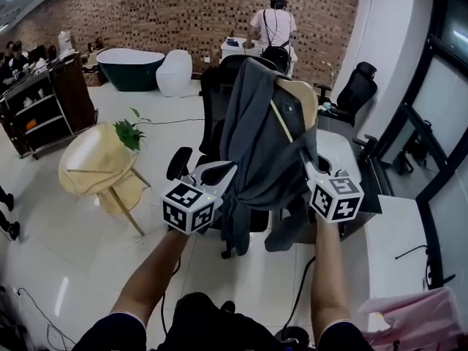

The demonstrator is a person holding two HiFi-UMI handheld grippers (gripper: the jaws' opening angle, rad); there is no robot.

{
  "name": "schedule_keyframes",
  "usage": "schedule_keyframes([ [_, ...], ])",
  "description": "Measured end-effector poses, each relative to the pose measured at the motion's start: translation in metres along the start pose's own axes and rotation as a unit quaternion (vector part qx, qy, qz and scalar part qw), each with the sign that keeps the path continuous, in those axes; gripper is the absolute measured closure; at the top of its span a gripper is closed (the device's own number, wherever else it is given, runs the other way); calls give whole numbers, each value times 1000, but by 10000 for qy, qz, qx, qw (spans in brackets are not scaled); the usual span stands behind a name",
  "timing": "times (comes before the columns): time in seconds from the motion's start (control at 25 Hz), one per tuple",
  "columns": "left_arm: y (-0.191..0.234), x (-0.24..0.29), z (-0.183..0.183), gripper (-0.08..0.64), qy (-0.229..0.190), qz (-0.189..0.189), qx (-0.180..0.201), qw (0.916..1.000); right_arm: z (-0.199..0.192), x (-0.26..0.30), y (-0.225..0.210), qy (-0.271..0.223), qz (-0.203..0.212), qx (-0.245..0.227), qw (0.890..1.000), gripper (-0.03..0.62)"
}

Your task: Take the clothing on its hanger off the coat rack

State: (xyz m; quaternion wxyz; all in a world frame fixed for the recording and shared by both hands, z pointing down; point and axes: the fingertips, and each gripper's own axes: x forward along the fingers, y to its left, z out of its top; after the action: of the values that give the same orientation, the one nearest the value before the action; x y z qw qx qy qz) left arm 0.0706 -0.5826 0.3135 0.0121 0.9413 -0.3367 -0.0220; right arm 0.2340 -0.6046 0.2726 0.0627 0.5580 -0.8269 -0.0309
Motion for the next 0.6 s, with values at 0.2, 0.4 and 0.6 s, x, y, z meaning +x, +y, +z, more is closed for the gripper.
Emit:
schedule_keyframes([
  [0.2, 49, 30, -8, 548, 88, 52, -52, 9999, 2, 55, -14, -37, 32, 55, 10000, 565],
  [0.4, 113, 64, -6, 548, 21, -40, -103, 9999, 5, 120, -20, -7, -25, 18, 10000, 565],
  [0.6, 172, 93, 4, 548, -44, -149, -130, 9998, 23, 179, -24, -136, -79, 59, 9999, 565],
])
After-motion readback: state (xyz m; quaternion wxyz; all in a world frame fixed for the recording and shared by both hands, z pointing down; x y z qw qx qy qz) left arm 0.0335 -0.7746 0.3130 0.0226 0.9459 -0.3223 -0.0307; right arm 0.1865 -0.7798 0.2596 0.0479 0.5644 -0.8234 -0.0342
